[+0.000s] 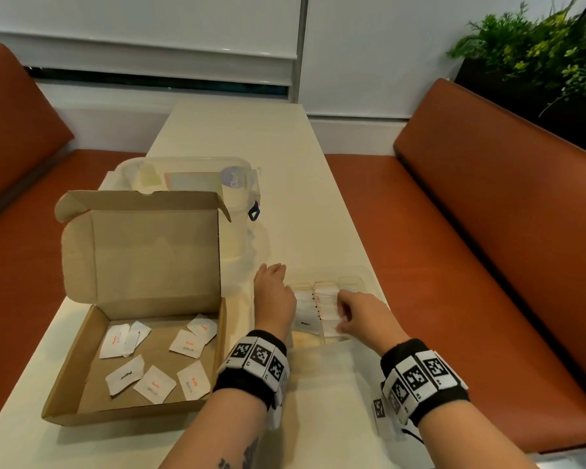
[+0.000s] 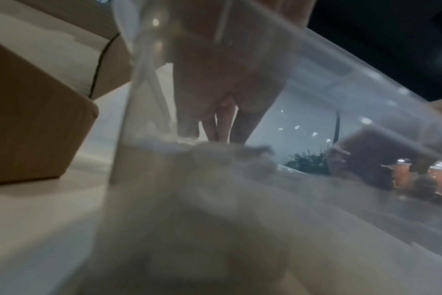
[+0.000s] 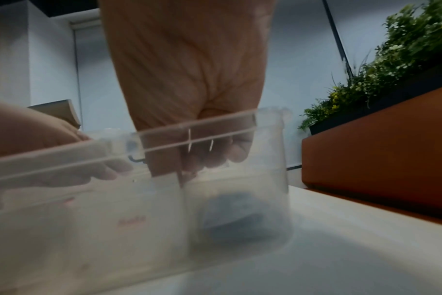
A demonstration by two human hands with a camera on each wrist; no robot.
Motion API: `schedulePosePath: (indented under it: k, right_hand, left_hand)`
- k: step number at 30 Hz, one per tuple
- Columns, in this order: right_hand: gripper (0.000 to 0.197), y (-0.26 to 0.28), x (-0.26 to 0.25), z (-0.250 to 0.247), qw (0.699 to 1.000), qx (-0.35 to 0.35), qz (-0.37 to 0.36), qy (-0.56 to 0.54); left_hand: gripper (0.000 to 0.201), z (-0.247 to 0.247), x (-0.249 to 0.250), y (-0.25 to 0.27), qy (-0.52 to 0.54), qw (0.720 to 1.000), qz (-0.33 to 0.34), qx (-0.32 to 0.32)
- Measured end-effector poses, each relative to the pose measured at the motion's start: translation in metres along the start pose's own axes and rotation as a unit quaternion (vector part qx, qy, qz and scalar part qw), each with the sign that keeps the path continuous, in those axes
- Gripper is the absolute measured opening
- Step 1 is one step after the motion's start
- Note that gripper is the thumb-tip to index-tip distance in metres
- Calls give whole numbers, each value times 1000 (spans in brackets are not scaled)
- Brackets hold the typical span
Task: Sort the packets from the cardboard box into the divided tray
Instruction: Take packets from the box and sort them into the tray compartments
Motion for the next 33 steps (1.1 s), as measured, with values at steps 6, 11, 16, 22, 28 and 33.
schedulePosePath:
  k: [6, 11, 16, 22, 28, 33]
  right_hand:
    - [38, -2, -5, 9, 998, 18, -17, 49]
    - [38, -4, -6, 12, 999, 20, 6, 35]
    - [33, 1, -9, 5, 1000, 19, 22, 12]
    - [18, 11, -80, -23, 987, 91, -44, -123]
    - [17, 29, -180, 23, 982, -12, -111, -154]
    - [19, 40, -203, 58, 988, -13, -100, -116]
  left_hand:
    - [47, -1, -2, 0, 2, 1000, 5, -5]
    - [47, -2, -3, 1, 8, 1000, 2, -8]
    - [43, -11, 2, 4, 48, 999, -15, -20]
    - [27, -67, 4, 14, 107, 993, -40, 27]
    - [16, -134, -42, 32, 35, 993, -109, 30]
    - [17, -161, -90, 49, -72, 984, -159, 42]
Point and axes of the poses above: each hand's wrist, its own y-axis away from the middle knuckle, its own z-axis out of the palm, x = y × z, the point moved 6 cm from there along -y, towards the middle knuckle, and after that the axes turned 5 degrees about z, right-handed, at the moved point
